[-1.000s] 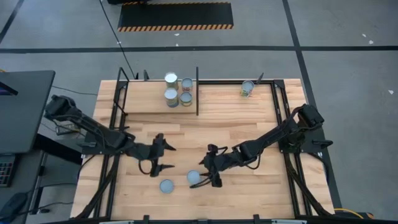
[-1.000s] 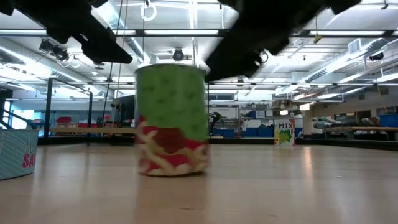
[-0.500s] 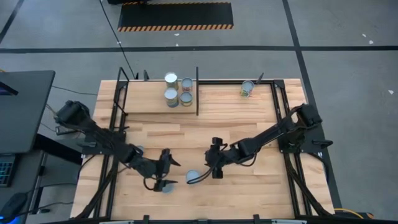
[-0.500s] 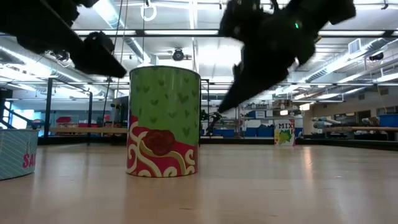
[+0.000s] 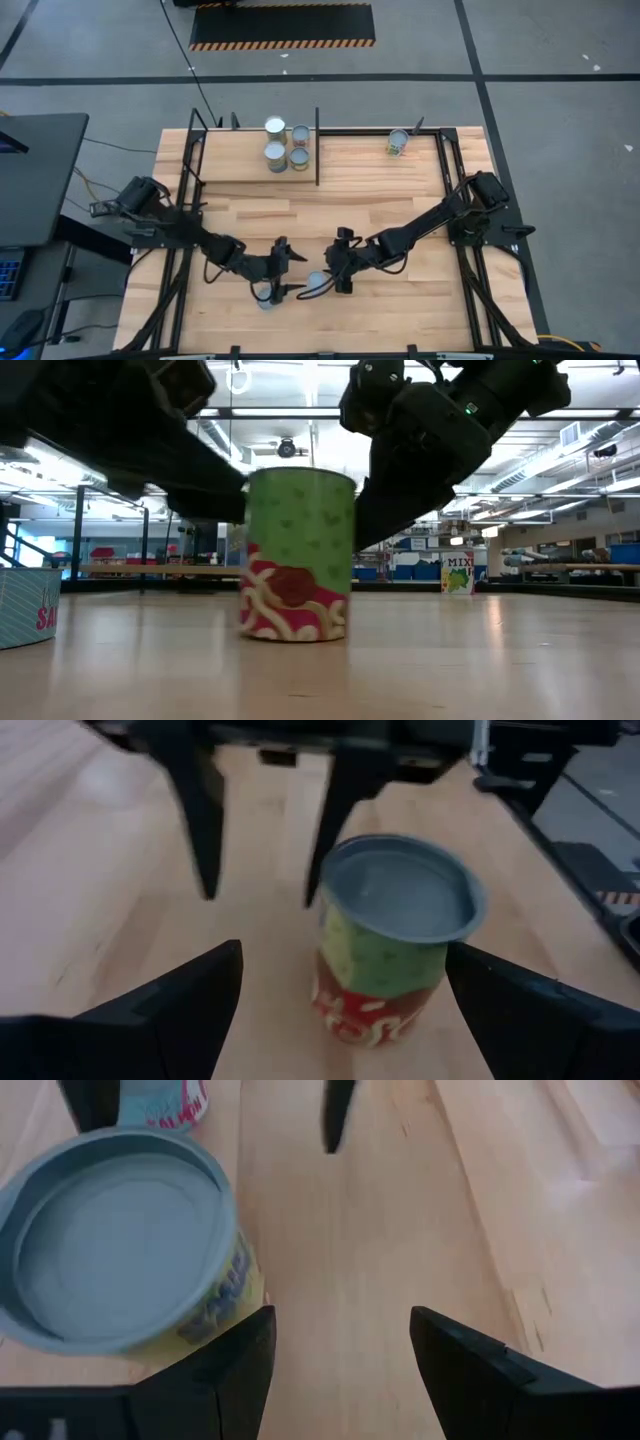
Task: Pick and place cans onto a shelf
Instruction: Put the canned spaghetti sauce on the shelf
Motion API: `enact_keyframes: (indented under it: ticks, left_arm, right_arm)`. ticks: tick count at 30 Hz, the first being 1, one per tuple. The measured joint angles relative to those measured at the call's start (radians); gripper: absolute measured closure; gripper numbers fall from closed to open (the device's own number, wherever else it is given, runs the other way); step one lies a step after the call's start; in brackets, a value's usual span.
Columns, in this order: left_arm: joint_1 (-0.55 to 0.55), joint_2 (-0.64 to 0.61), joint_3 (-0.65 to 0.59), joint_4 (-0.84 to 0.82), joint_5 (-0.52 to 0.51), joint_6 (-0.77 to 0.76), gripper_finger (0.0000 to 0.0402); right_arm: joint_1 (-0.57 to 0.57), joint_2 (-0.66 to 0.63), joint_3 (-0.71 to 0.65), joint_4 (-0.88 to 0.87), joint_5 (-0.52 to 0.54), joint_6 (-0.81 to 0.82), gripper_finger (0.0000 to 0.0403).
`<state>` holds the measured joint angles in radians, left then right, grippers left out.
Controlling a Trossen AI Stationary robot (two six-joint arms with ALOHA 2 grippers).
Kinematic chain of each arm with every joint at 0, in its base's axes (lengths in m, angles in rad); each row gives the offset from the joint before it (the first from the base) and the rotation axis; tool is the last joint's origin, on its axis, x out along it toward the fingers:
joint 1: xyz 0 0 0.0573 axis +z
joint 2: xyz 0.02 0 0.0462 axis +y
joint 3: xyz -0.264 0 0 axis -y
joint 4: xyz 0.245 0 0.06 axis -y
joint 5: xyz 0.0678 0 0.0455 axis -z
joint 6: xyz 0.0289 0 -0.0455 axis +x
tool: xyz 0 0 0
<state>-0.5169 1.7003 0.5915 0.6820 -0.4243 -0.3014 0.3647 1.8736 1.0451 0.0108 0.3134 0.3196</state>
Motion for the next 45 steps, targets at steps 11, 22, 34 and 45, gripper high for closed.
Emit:
enact_keyframes:
  ticks: [11,22,34,45]
  left_arm:
    - [0.147,-0.009,-0.001,0.000,-0.031,0.090,0.0047]
    - [-0.031,-0.216,-0.001,-0.235,-0.002,-0.032,0.0047]
    - [-0.066,-0.126,-0.003,-0.183,-0.056,0.030,0.0047]
    - [0.084,-0.128,-0.001,-0.115,0.272,0.139,0.0047]
  right_arm:
    - [0.028,-0.011,0.000,-0.163,-0.099,0.121,0.0163]
    - [0.033,-0.016,0.000,-0.145,-0.204,0.133,0.0163]
    - [0.032,-0.016,0.000,-0.099,-0.158,0.122,0.0163]
    - [0.031,-0.016,0.000,-0.099,-0.158,0.118,0.0163]
